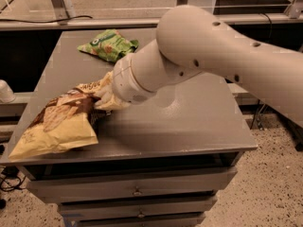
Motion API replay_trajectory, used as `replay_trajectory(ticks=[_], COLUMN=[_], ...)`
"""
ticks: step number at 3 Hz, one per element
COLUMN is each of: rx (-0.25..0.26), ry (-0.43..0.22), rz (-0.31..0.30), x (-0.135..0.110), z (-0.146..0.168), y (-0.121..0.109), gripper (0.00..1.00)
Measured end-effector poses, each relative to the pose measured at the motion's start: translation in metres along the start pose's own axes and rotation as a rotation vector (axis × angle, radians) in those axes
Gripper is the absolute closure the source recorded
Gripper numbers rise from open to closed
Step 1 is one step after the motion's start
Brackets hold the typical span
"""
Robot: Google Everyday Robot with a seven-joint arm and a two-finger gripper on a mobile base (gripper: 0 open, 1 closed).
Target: Pick brown chip bag
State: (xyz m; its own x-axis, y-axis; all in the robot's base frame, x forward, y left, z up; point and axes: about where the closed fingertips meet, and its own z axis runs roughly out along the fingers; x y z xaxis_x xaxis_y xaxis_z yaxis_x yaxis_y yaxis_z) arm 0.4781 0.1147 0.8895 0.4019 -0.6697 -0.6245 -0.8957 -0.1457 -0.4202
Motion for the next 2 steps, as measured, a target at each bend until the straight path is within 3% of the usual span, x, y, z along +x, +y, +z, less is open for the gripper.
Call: replay_trajectory(ticks=[2], rx=[0.11], ry=[-0.149], rz=[-0.077], x=[-0.049], z=[-0.038], y=[-0.019], gripper=[1.0])
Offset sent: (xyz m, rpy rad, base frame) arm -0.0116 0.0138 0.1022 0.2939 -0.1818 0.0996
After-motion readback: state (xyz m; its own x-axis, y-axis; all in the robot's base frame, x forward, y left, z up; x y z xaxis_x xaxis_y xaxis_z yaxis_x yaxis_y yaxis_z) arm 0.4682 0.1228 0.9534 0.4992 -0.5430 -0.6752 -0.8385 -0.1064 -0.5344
